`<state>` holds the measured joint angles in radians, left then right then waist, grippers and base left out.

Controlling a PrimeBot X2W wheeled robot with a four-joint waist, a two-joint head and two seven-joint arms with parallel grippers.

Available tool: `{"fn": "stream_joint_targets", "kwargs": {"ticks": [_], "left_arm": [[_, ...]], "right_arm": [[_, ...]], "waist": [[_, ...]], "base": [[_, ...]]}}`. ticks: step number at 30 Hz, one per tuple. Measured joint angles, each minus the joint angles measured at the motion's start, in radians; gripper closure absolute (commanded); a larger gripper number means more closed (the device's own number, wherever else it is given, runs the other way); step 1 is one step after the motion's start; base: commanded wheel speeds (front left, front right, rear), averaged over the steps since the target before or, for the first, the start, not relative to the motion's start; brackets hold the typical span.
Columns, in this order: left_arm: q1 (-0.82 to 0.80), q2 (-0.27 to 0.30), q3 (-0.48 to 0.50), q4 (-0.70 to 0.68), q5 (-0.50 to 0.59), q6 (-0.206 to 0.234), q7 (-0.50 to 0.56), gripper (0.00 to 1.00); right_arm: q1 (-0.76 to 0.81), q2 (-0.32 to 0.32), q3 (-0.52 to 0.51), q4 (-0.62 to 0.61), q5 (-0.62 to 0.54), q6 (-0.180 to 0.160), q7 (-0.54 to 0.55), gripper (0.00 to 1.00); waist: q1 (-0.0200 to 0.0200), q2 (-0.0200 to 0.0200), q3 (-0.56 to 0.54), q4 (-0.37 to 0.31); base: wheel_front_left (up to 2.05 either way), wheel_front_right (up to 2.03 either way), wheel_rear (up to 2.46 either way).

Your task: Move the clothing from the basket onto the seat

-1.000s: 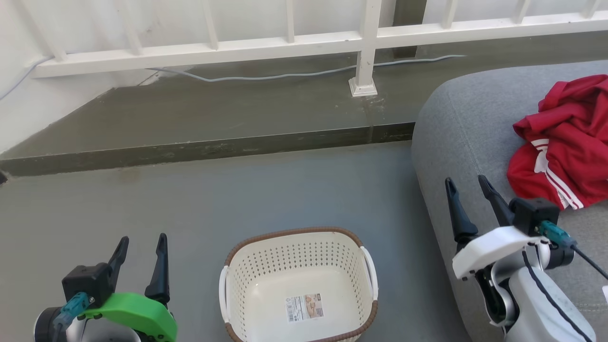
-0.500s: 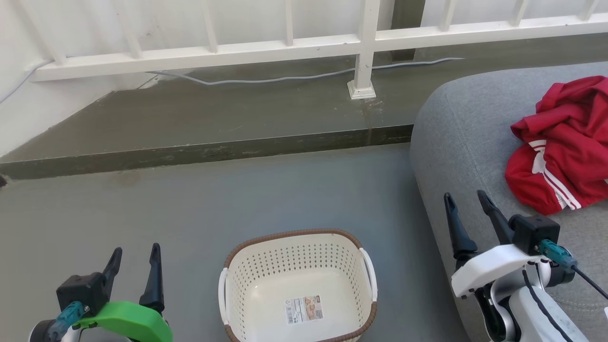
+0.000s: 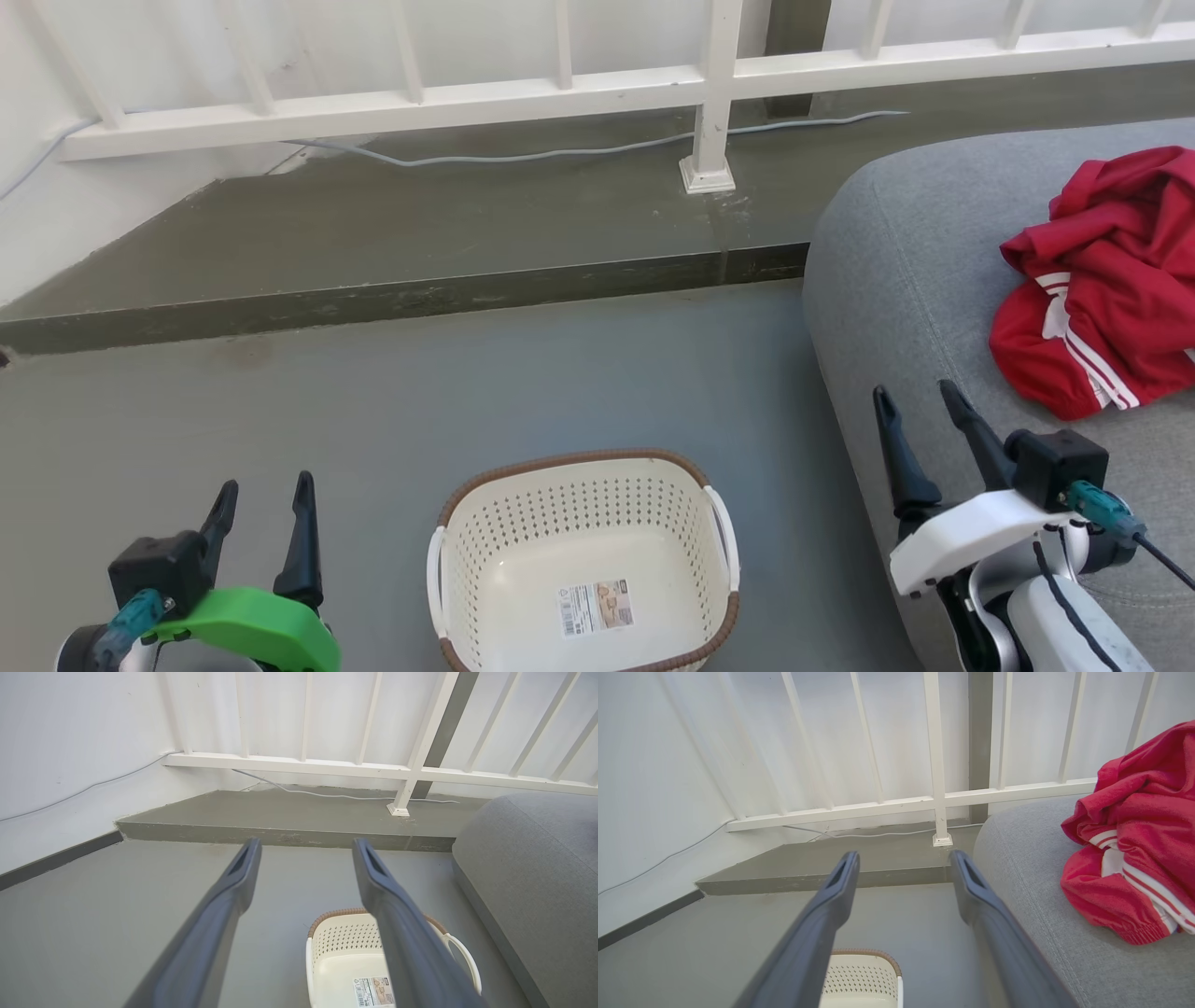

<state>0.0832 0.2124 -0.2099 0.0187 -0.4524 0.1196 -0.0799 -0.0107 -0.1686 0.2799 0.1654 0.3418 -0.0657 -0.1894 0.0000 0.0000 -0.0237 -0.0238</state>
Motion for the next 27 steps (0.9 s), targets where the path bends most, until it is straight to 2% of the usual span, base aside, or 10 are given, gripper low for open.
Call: {"fn": "stream_joint_targets", "kwargs": {"ticks": [1, 13, 27], "left_arm": [[0.000, -0.001, 0.001, 0.000, 0.000, 0.000, 0.000, 1.00], [0.019, -0.036, -0.012, 0.042, -0.047, -0.005, 0.004, 1.00], [0.019, -0.052, 0.027, 0.054, -0.230, -0.030, 0.027, 1.00]], "right_arm": [[0.001, -0.001, 0.000, -0.005, 0.000, -0.007, 0.003, 1.00], [0.041, 0.019, -0.012, 0.036, 0.047, 0.004, 0.009, 1.00], [0.040, 0.040, -0.064, 0.037, 0.253, 0.030, 0.051, 1.00]], "waist": [[0.0000, 0.0000, 0.000, 0.000], [0.0000, 0.0000, 0.003, 0.000], [0.0000, 0.0000, 0.007, 0.004]], "base": [[0.00, 0.00, 0.00], [0.00, 0.00, 0.00], [0.00, 0.00, 0.00]]}}
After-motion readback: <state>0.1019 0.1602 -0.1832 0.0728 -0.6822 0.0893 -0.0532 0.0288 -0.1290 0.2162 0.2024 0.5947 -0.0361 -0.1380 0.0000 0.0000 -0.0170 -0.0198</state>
